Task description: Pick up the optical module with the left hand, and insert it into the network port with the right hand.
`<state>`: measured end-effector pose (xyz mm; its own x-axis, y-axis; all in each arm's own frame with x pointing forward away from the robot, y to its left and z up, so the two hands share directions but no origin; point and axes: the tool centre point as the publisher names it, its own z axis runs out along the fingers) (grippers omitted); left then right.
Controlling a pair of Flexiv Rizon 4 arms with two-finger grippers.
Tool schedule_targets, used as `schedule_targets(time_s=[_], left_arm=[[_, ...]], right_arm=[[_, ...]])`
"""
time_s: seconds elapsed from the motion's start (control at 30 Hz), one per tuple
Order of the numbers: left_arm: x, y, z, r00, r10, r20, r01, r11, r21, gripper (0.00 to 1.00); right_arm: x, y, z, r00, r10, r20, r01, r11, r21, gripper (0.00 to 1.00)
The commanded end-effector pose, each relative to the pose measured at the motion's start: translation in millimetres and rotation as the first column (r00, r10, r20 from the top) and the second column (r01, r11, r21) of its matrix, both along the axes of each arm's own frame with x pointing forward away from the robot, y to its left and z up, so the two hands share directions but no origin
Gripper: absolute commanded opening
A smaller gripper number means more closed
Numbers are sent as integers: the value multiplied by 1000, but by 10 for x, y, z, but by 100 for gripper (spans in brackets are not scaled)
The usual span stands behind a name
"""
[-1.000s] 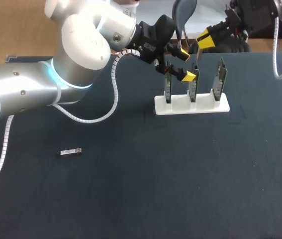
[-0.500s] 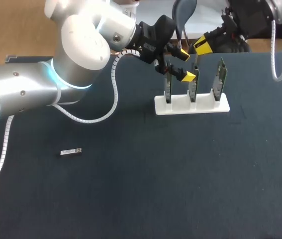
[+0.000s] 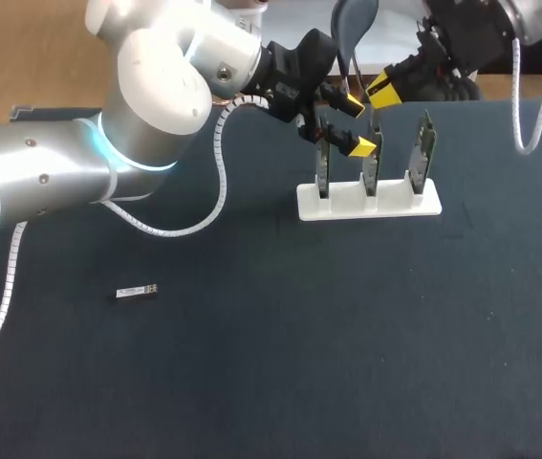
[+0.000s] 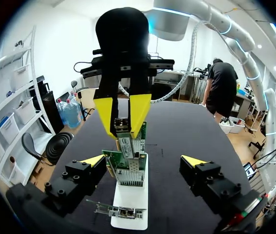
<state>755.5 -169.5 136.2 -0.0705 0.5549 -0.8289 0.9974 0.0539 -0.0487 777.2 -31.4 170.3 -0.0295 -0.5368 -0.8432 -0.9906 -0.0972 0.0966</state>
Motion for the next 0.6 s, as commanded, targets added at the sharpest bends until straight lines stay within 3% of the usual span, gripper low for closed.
schedule_targets(time_s=[0.03,0.6], left_arm=[[19,-14,7,1000,-2,-4,2,1000,7,100],[19,-14,7,1000,-2,-4,2,1000,7,100]], right_arm=[[44,-16,-4,1000,-1,-2,1,1000,-1,0],[1,-42,19,1000,1,-1,-1,1000,8,0]])
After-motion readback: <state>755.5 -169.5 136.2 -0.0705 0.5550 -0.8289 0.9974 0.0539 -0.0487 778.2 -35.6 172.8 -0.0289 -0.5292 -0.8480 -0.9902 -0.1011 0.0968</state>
